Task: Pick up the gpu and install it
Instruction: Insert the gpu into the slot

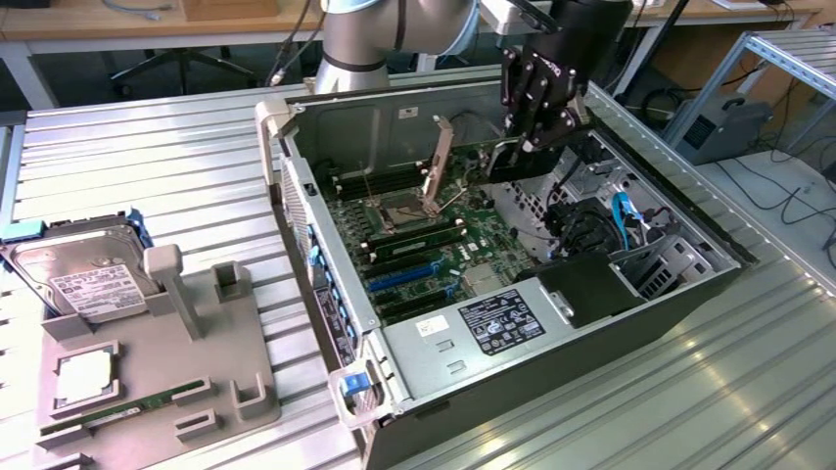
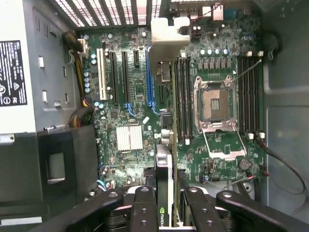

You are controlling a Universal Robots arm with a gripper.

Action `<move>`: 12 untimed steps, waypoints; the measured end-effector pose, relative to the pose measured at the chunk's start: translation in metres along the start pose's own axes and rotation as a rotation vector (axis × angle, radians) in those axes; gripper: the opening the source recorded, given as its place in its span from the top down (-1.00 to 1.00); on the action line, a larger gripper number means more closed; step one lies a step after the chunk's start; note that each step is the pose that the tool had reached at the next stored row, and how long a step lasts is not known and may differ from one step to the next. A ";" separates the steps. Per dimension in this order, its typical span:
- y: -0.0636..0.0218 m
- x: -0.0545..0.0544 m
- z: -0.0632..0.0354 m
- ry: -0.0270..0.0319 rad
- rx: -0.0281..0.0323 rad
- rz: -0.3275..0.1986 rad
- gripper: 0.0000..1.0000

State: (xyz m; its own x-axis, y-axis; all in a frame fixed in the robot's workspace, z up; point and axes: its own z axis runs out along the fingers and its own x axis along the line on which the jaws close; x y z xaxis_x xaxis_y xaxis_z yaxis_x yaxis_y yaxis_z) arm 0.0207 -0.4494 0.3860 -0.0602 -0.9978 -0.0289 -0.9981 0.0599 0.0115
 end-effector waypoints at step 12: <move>0.0286 0.002 0.0006 0.0004 0.0010 -0.007 0.47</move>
State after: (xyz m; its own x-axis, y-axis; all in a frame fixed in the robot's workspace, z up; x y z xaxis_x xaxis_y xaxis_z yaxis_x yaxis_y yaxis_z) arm -0.0080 -0.4492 0.3857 -0.0536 -0.9982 -0.0285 -0.9985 0.0533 0.0103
